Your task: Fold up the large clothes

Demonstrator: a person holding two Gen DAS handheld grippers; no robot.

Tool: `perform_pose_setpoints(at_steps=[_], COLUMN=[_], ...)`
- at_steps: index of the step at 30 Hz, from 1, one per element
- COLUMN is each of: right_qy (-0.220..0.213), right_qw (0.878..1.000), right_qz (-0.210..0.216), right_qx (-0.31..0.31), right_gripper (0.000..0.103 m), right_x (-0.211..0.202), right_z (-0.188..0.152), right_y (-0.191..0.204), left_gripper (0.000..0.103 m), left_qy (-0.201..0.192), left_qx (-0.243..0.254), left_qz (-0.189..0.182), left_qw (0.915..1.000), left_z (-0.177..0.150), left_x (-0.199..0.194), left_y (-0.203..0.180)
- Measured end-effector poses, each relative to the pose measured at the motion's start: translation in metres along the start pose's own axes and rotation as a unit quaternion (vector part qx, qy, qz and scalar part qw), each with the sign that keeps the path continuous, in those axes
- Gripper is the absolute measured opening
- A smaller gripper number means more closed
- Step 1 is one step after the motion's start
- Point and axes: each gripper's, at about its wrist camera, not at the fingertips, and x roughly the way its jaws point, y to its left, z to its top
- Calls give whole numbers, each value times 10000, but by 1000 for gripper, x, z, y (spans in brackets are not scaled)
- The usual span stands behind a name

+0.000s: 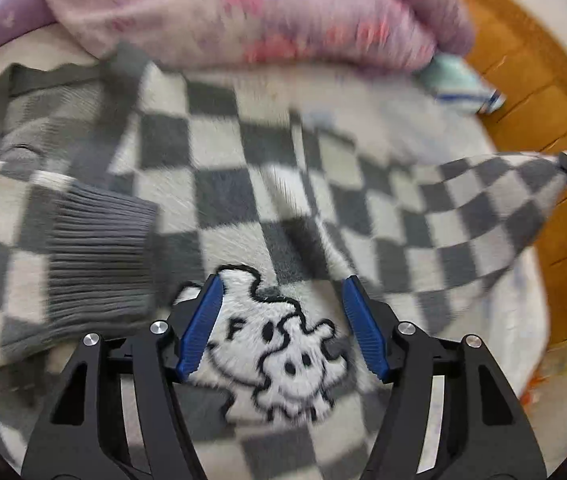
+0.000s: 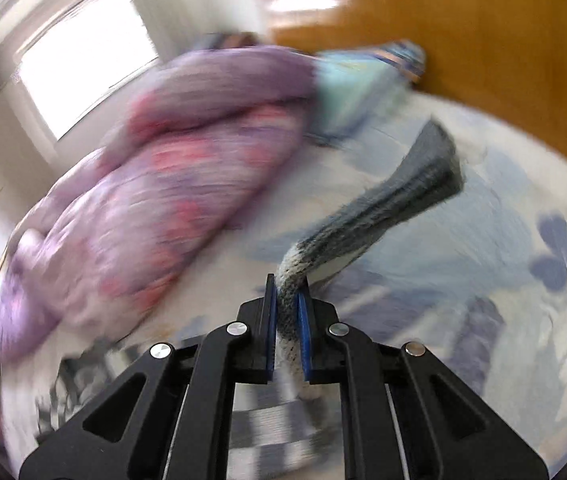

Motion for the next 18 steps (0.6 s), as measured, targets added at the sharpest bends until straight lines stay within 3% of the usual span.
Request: perform_pose_setpoints(at_steps=[3, 7, 10, 14, 18], right_qy=[4, 158, 562, 1138, 1717], right_qw=[9975, 9893, 9798, 9582, 9335], right_qz=[436, 954, 1352, 1730, 1640], right_qx=[-555, -1092, -1361, -1972, -2688], right_gripper=[9, 9, 9, 9, 9], right_x=[-10, -12, -4, 10, 35], right_z=[-18, -66, -116, -201, -288], right_y=[84, 184, 259, 354, 409], left_gripper=[64, 64, 64, 64, 64], left_qy=[-260, -361, -479, -482, -483], left_qx=[-225, -519, -628, -1073, -1499], left_qz=[204, 905, 1581, 1970, 2064], left_qw=[9992, 9939, 9843, 9733, 9657], left_z=[0, -2, -7, -15, -30], left_x=[-41, -96, -135, -178, -205], left_y=[35, 117, 175, 250, 307])
